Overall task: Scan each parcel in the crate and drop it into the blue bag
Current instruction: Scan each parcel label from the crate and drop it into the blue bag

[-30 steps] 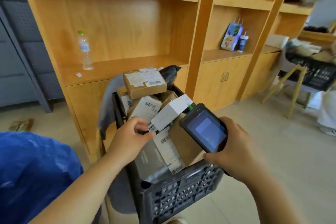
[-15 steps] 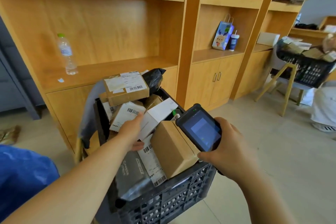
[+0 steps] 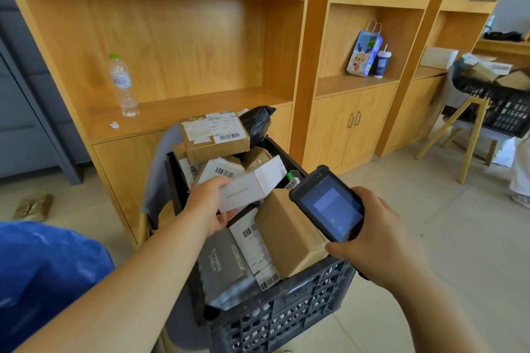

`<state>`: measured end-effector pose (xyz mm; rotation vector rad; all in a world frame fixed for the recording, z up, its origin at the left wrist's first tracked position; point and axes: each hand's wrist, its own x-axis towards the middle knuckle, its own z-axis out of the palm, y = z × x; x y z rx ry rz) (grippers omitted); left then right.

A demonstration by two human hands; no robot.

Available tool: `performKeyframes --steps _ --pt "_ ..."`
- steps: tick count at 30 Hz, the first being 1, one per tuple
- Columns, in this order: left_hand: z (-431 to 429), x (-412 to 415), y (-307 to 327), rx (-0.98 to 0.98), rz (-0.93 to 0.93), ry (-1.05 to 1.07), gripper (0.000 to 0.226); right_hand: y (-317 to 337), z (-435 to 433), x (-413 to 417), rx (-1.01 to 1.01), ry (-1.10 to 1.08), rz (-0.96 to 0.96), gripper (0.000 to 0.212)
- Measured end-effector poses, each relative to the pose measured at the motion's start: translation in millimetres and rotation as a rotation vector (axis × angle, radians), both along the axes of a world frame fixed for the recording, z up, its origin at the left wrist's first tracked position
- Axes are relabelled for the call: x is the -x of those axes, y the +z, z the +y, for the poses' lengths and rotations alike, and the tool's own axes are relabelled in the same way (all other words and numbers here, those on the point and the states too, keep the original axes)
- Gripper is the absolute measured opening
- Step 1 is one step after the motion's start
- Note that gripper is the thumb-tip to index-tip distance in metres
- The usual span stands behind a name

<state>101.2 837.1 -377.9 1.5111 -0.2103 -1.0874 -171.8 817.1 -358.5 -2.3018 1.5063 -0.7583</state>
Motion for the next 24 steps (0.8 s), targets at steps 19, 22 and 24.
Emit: performKeyframes --steps 19,22,24 --pt "148.3 -32.5 -23.7 0.011 -0.531 0.068 0.006 -1.0 54.9 -30.4 0.037 0.120 -0.078 0.089" --pt "156.5 -35.0 -23.3 -0.068 -0.428 0.087 0.012 -6.6 62.8 -34.9 0.019 0.142 -0.075 0.090" --pt "156.6 -34.1 -19.0 -0.082 -0.431 0.126 0.014 -9.0 66.1 -36.2 0.021 0.144 -0.061 0.092"
